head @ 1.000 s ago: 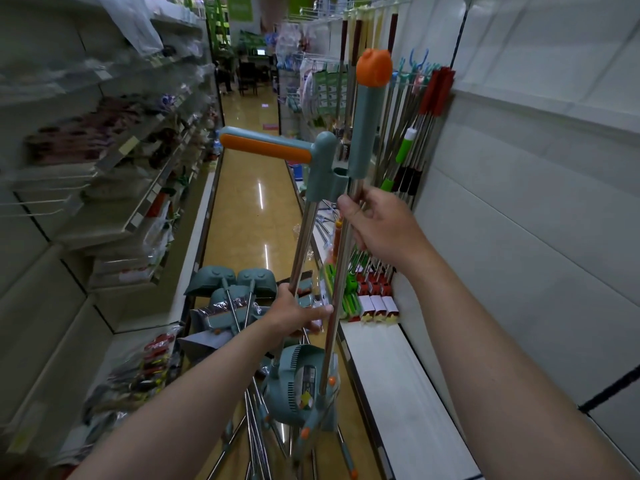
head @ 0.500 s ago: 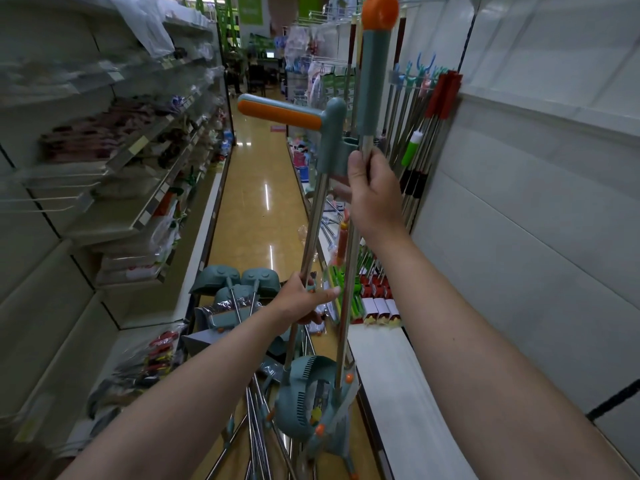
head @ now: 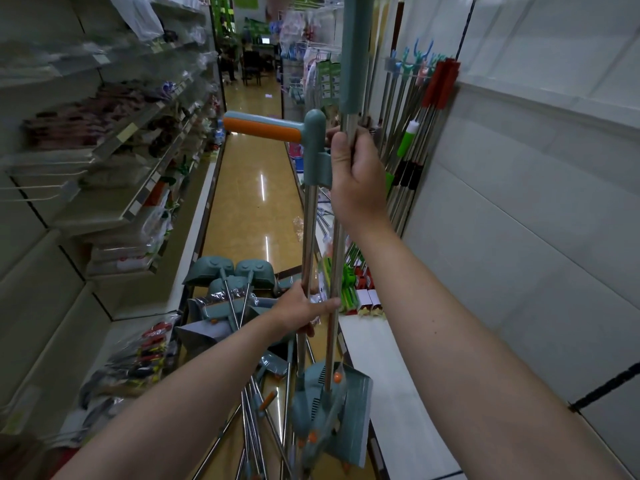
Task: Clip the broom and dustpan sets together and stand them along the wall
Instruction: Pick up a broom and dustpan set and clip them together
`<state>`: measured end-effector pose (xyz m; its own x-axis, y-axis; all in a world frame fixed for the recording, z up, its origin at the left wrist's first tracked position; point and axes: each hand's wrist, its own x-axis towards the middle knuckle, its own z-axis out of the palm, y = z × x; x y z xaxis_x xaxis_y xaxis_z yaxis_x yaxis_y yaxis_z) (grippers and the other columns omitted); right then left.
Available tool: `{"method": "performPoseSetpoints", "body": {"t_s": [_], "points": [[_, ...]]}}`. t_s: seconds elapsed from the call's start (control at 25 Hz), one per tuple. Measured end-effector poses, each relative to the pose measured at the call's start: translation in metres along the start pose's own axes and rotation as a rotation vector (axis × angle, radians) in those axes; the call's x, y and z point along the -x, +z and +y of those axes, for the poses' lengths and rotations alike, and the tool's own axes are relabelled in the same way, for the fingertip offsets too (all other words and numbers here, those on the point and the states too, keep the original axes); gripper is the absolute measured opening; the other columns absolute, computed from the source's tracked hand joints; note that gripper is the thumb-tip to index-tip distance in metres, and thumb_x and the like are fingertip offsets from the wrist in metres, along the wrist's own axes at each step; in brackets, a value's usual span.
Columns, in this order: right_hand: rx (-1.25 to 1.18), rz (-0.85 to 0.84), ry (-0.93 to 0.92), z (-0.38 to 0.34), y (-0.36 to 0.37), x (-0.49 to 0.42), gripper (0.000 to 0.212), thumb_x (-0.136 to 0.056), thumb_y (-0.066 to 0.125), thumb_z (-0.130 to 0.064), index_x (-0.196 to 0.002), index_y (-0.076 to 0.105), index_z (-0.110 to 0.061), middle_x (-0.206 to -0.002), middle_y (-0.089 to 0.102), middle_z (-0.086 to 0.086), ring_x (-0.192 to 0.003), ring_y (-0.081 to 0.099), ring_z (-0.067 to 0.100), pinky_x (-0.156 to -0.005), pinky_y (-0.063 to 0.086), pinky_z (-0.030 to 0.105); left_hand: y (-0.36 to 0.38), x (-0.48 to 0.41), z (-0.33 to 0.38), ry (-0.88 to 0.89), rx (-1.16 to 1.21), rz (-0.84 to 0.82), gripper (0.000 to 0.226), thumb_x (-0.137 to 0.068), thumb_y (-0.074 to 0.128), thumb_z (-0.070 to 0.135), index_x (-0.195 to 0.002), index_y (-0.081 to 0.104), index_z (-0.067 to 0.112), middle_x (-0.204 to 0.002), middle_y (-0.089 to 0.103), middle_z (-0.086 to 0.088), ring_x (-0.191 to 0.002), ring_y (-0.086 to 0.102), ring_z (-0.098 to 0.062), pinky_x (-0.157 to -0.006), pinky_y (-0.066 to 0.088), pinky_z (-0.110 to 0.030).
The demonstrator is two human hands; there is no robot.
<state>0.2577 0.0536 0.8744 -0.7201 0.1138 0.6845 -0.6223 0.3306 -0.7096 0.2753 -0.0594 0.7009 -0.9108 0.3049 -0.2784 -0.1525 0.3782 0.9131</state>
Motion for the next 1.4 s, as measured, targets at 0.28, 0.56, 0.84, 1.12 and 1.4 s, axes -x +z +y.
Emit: {"method": "performPoseSetpoints", "body": {"t_s": [0.28,0.56,0.84,1.12,1.4], "points": [[-0.077,0.058,-0.017,-0.009,-0.006,-0.003,0.033,-0.105,0.041,-0.023,-0.102,0.055,0.006,-0.084,0.062,0.02,-0.071,0.056,0.021,-0.065,0.047,0.038,-0.004,-0.014,0.002,0.053,-0.245,0.14,0.064,-0.049,0.085,0.071,-0.084,0.055,0.027,-0.106,0.055,-0.002,-0.108,0.055,-0.027,-0.094,0.051,-0.046],[-0.081,0.063,-0.027,-0.02,-0.006,-0.012,0.026,-0.106,0.041,-0.025,-0.098,0.056,-0.005,-0.082,0.059,0.008,-0.07,0.056,0.012,-0.068,0.049,0.035,0.009,-0.004,0.012,0.263,0.218,0.041,0.066,-0.068,0.089,0.014,-0.124,0.06,0.033,-0.122,0.065,-0.006,-0.101,0.071,-0.022,-0.088,0.059,-0.042],[-0.13,0.045,0.0,-0.019,-0.015,-0.019,0.025,-0.104,0.04,-0.032,-0.092,0.055,-0.016,-0.079,0.056,-0.009,-0.074,0.055,0.005,-0.079,0.051,0.045,-0.009,0.002,0.06,0.405,0.225,-0.081,0.029,-0.086,0.07,0.0,-0.113,0.069,0.011,-0.106,0.076,-0.007,-0.105,0.071,-0.022,-0.087,0.055,-0.026],[-0.25,0.061,0.016,-0.028,-0.013,-0.025,0.024,-0.103,0.038,-0.035,-0.088,0.054,-0.026,-0.083,0.06,-0.01,-0.083,0.061,0.013,-0.085,0.055,0.052,-0.016,0.004,0.058,0.394,0.212,-0.154,0.027,-0.091,0.064,0.002,-0.115,0.066,0.016,-0.103,0.075,-0.002,-0.106,0.071,-0.022,-0.087,0.056,-0.03],[-0.548,-0.357,0.291,0.003,-0.026,-0.005,0.037,-0.091,0.066,-0.039,-0.111,0.061,-0.008,-0.103,0.071,0.013,-0.092,0.072,0.033,-0.083,0.059,0.048,-0.012,-0.001,0.042,0.402,0.169,-0.052,0.014,-0.089,0.07,0.007,-0.103,0.069,0.004,-0.093,0.072,-0.012,-0.094,0.072,-0.026,-0.086,0.056,-0.031]]}}
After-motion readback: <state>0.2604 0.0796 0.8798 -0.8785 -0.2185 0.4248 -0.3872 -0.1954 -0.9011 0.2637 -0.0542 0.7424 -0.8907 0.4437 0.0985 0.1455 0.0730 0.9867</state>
